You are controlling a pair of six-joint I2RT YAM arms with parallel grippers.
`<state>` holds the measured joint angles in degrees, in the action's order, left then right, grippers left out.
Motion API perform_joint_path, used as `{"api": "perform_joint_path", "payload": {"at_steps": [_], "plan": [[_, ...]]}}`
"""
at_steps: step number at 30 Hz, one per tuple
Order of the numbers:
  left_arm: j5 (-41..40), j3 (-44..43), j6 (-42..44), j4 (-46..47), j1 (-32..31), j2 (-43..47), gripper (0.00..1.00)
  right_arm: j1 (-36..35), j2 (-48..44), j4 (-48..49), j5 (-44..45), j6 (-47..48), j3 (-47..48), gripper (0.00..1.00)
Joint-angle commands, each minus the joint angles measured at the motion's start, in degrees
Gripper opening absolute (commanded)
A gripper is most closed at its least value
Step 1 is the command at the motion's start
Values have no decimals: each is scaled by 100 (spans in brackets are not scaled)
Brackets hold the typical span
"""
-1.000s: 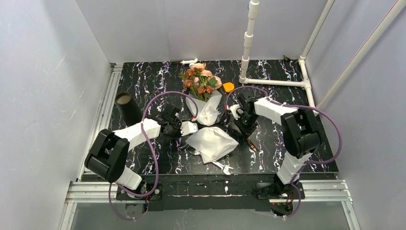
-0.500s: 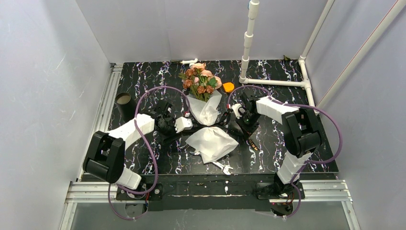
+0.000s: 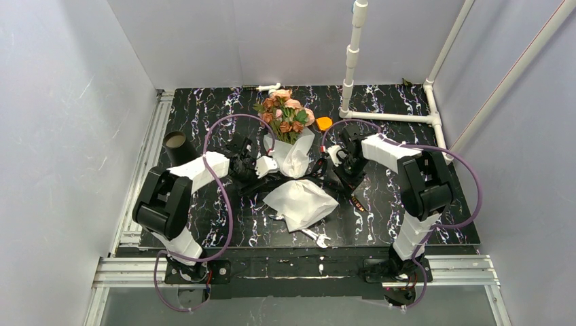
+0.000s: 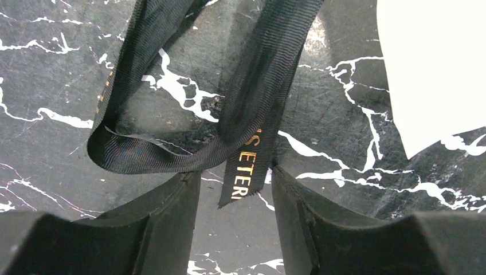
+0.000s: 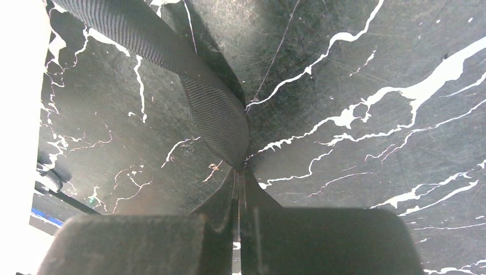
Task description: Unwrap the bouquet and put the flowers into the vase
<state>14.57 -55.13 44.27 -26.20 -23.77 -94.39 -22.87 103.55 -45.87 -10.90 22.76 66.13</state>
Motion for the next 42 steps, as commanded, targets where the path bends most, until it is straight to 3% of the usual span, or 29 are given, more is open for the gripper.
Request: {"api": "perform_joint_path", "payload": {"at_steps": [1, 5, 8, 13, 20, 24, 27, 29, 34, 42], "plan": [[-387, 82, -54, 159, -85, -345, 46, 11, 150, 9, -116, 86, 205, 1], [-818, 402, 253, 220, -277, -327, 30, 11, 158, 23, -107, 88, 199, 1], [-1221, 797, 365, 491, -539, -137, 34, 11, 177, 53, -120, 83, 180, 1], [-1096, 701, 64, 75, -656, -187, 35, 16, 201, 73, -139, 53, 190, 1], [-237, -224, -275, -1512, -647, -1016, 24, 20, 262, -34, -219, 131, 207, 1], [-205, -315, -343, -1614, -647, -1116, 22, 29, 254, -53, -233, 141, 190, 1], [-434, -117, -383, -1333, -683, -940, 16, 37, 217, -43, -211, 158, 182, 1], [-838, 125, -462, -986, -716, -753, 0, 45, 199, -45, -208, 166, 181, 1], [-1378, 614, -302, -978, -538, 228, 0, 139, 69, -64, -79, 238, 106, 1], [-1970, 1467, 1060, -842, 379, 997, 0, 978, -182, 26, 740, 881, -455, 1]]}}
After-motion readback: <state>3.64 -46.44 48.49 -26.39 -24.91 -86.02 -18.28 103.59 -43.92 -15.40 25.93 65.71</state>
